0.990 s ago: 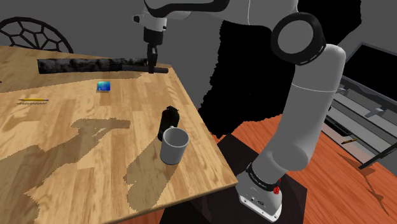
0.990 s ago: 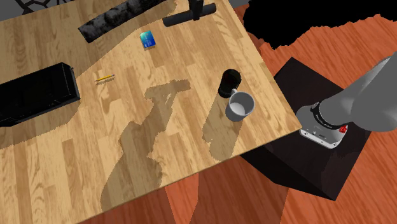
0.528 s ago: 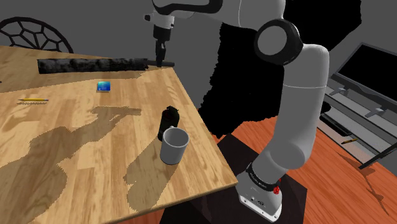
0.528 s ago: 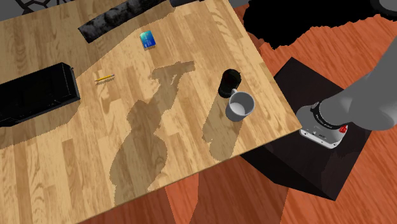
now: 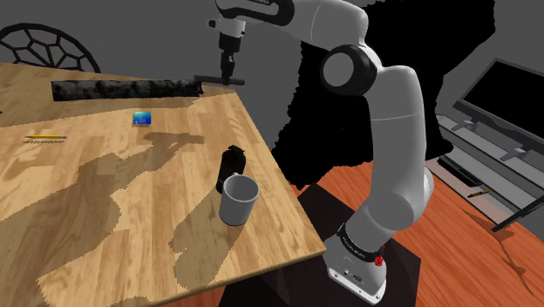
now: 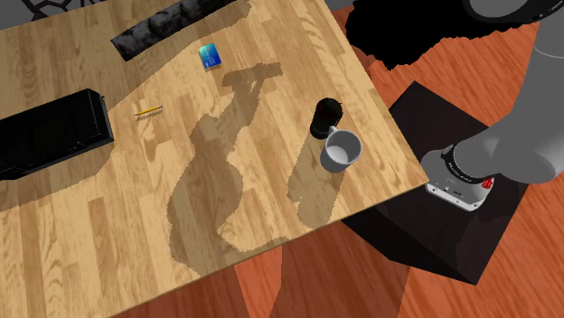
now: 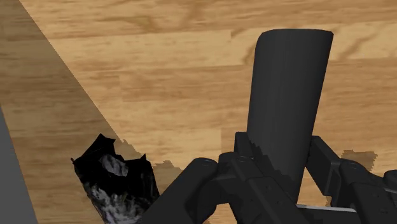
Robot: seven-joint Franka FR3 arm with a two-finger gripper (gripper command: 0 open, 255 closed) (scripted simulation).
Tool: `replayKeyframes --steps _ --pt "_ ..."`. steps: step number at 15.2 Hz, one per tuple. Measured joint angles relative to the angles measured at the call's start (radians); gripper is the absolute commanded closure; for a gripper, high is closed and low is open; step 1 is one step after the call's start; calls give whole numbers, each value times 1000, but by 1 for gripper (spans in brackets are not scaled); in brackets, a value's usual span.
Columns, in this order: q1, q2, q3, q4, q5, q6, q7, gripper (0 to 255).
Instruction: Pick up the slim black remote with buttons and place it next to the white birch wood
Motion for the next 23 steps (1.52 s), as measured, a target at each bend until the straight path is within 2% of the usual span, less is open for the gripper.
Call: replayKeyframes --steps 12,23 --pt "-5 -6 -1 -170 0 164 -3 255" --pt "-7 25 -2 -266 -1 291 -6 255"
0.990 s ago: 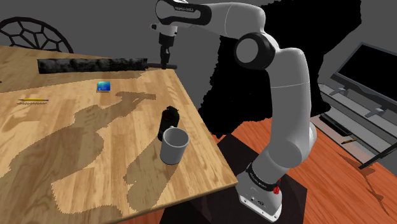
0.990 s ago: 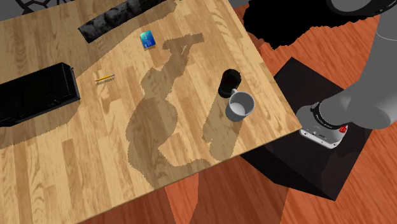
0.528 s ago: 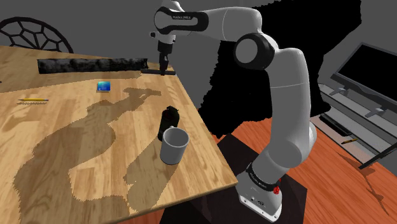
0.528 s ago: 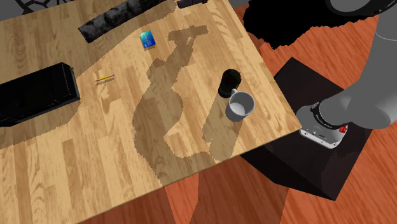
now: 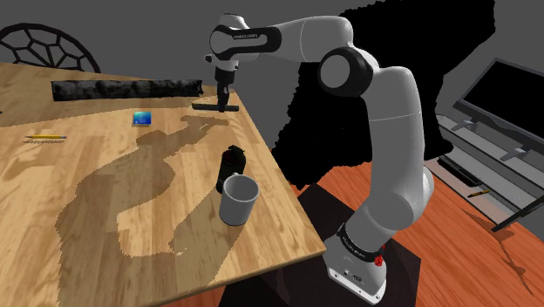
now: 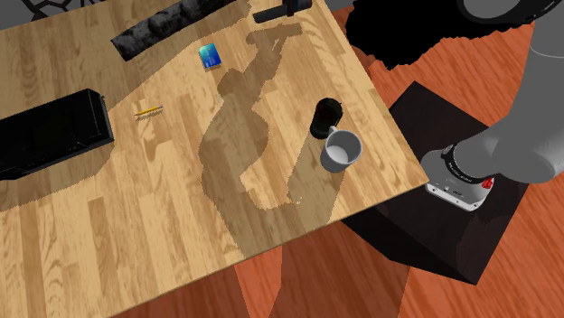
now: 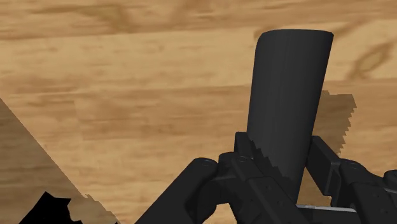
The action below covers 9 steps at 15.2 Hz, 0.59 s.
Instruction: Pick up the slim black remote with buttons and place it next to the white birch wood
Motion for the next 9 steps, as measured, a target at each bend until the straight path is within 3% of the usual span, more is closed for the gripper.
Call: replayKeyframes --steps 8,9 --pt "0 12 -1 -22 -1 34 -1 255" --pt "0 12 -1 -22 -1 34 -1 0"
